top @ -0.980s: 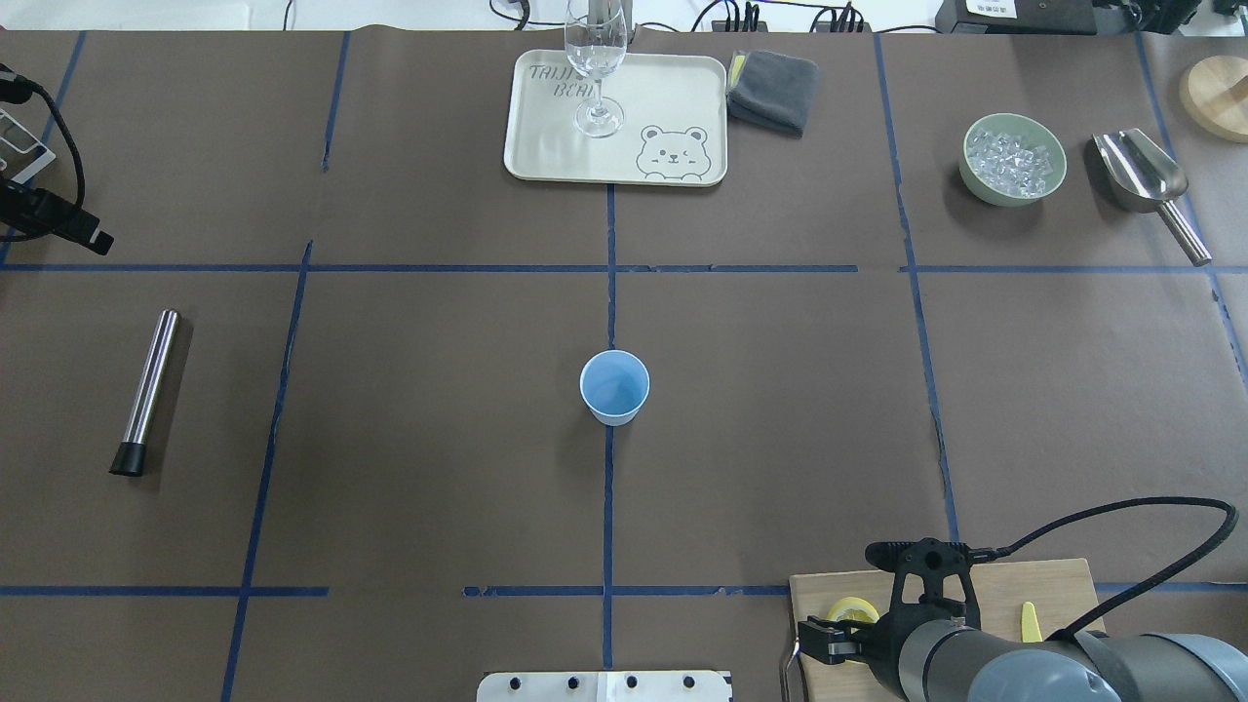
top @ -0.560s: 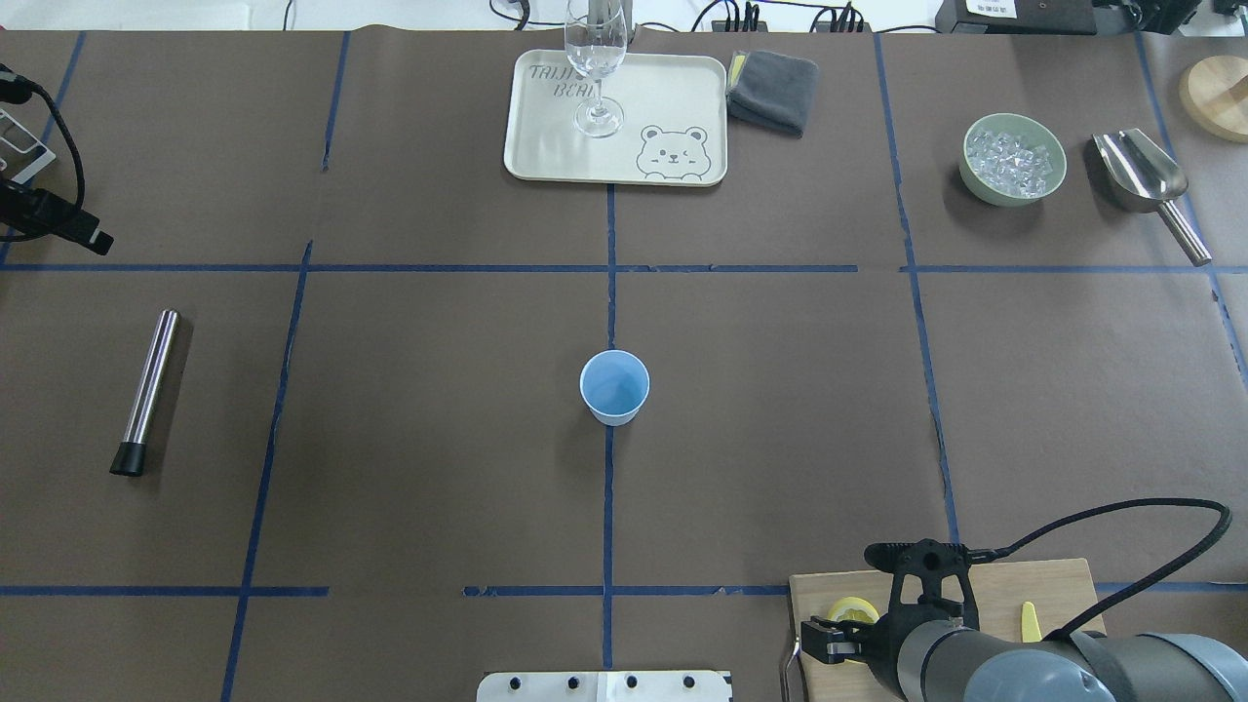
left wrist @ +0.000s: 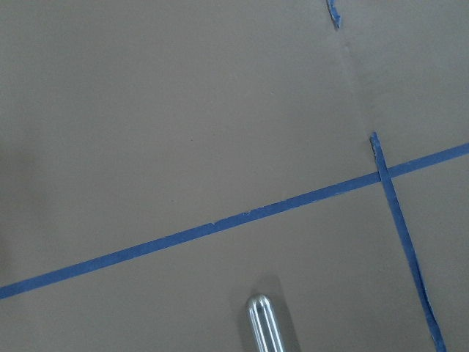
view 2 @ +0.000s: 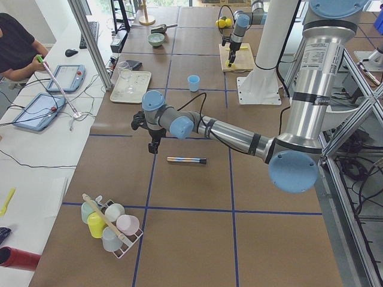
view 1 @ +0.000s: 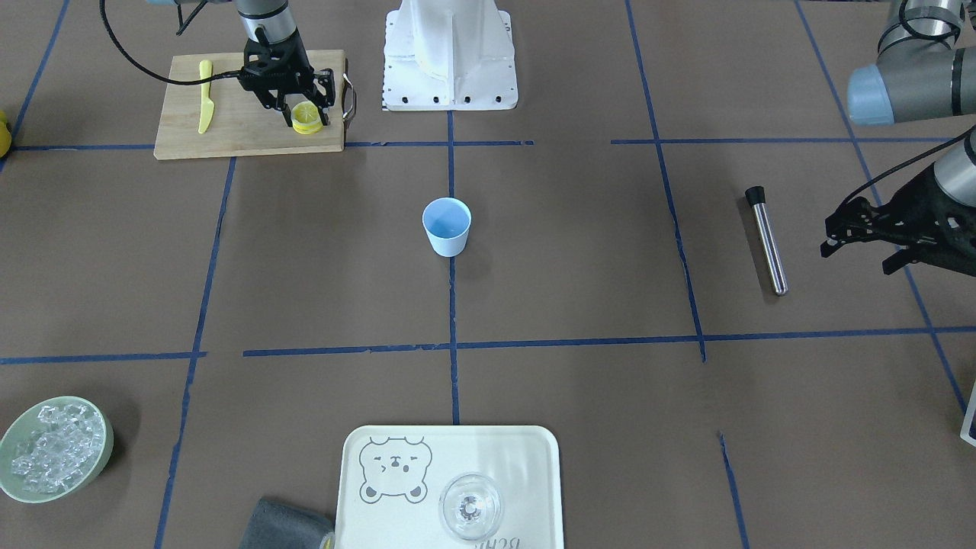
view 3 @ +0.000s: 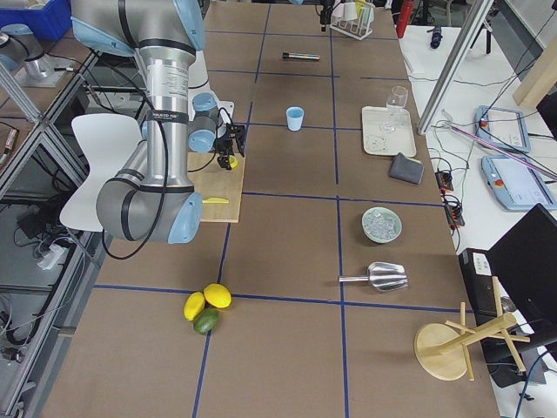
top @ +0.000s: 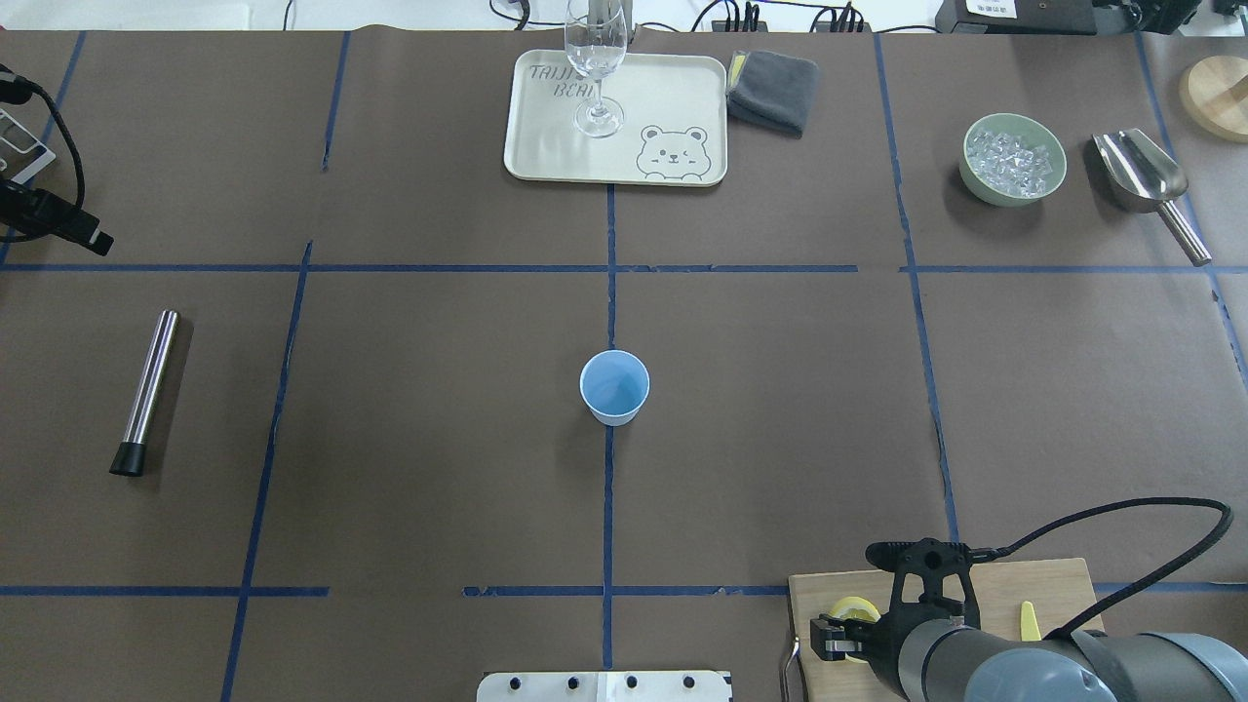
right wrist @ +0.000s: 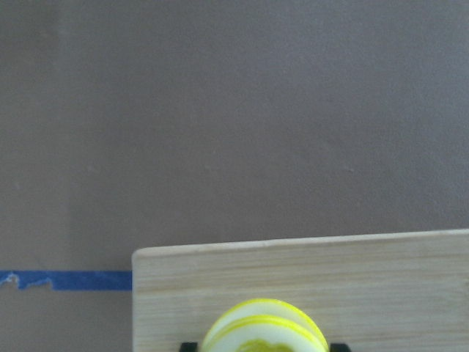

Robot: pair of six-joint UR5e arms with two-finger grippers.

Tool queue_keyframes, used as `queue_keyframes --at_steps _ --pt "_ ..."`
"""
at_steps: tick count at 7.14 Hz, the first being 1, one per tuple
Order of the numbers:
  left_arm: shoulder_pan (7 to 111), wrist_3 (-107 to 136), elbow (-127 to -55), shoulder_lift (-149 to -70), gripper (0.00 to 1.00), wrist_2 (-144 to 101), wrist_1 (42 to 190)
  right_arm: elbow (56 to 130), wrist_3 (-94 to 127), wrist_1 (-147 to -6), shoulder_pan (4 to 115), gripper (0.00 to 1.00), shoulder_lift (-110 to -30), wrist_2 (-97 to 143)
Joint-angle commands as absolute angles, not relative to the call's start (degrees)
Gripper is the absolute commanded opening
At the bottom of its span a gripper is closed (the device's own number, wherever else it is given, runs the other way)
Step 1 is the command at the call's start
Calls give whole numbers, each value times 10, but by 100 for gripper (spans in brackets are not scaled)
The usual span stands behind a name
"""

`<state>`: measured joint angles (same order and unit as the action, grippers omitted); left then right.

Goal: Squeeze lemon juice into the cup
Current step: 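Close the right gripper on the lemon slice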

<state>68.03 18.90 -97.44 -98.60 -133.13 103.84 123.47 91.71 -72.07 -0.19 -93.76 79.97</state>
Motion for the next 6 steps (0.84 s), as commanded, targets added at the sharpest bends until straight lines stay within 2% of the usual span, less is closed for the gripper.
queue_keyframes --at_steps 1,6 --pt "680 189 -975 -986 100 -1332 1039 1240 917 -721 10 29 -939 802" --pt "680 191 -976 -986 100 -1332 1038 1275 917 -721 18 30 -944 801"
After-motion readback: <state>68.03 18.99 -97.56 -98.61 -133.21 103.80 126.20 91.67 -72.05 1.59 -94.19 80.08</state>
